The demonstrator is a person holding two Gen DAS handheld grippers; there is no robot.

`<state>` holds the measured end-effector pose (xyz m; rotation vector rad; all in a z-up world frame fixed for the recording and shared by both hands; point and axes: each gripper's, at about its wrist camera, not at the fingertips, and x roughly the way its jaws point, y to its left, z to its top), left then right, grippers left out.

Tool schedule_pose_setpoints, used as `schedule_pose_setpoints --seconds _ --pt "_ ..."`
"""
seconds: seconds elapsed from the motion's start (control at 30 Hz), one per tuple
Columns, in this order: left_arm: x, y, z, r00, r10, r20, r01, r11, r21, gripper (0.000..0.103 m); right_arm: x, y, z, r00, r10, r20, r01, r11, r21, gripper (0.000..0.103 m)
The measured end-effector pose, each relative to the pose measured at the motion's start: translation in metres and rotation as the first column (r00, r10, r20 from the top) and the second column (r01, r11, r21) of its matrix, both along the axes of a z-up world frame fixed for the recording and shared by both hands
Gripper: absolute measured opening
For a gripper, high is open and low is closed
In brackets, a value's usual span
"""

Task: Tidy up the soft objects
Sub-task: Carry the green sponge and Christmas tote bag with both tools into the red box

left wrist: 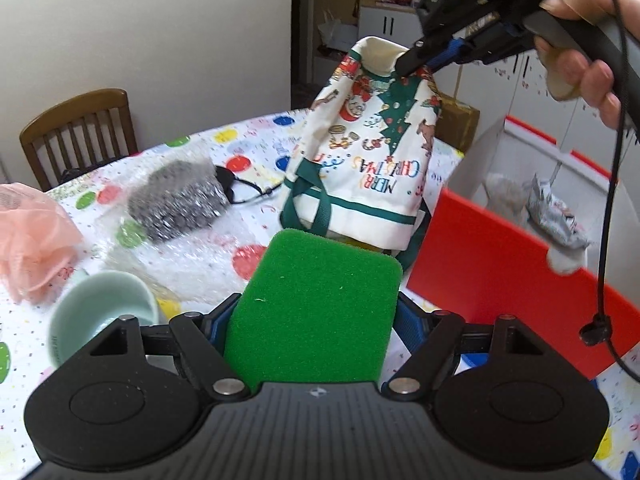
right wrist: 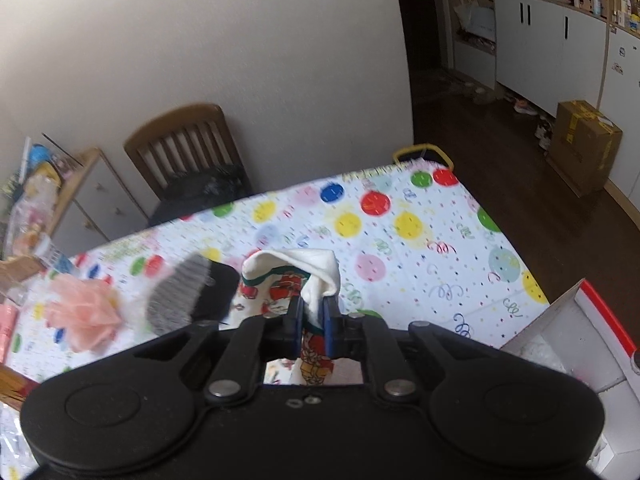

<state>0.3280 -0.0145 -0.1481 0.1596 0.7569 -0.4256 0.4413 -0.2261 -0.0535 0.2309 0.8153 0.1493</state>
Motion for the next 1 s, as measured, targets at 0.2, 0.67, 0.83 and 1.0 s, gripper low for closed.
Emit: schedule_pose_setpoints --seconds 0.2,0.67,0.83,1.0 --pt "-0.007 0.008 0.026 0.999 0.032 0.023 -0.032 0.999 -0.019 0.078 -0.022 -0.008 0.033 0.997 0.007 0.074 -0.011 0.999 0.043 0.009" --pt "-0.019 -0.001 0.091 0.991 0.048 0.123 -0.046 0.999 -0.023 0.078 -0.082 -0.073 0.118 0.972 -0.025 0.234 0.000 0.994 0.107 0.009" --pt "-0.024 -0.015 0.105 0.991 0.035 0.129 -0.031 0.999 -0.031 0.078 -0.104 -0.109 0.131 0.965 -0.065 0.256 0.034 0.992 0.123 0.009" --pt "-0.031 -0.038 0.115 0.989 0.002 0.150 0.001 1.000 -0.018 0.078 -0.129 -0.140 0.135 0.957 -0.099 0.271 0.067 0.990 0.122 0.009"
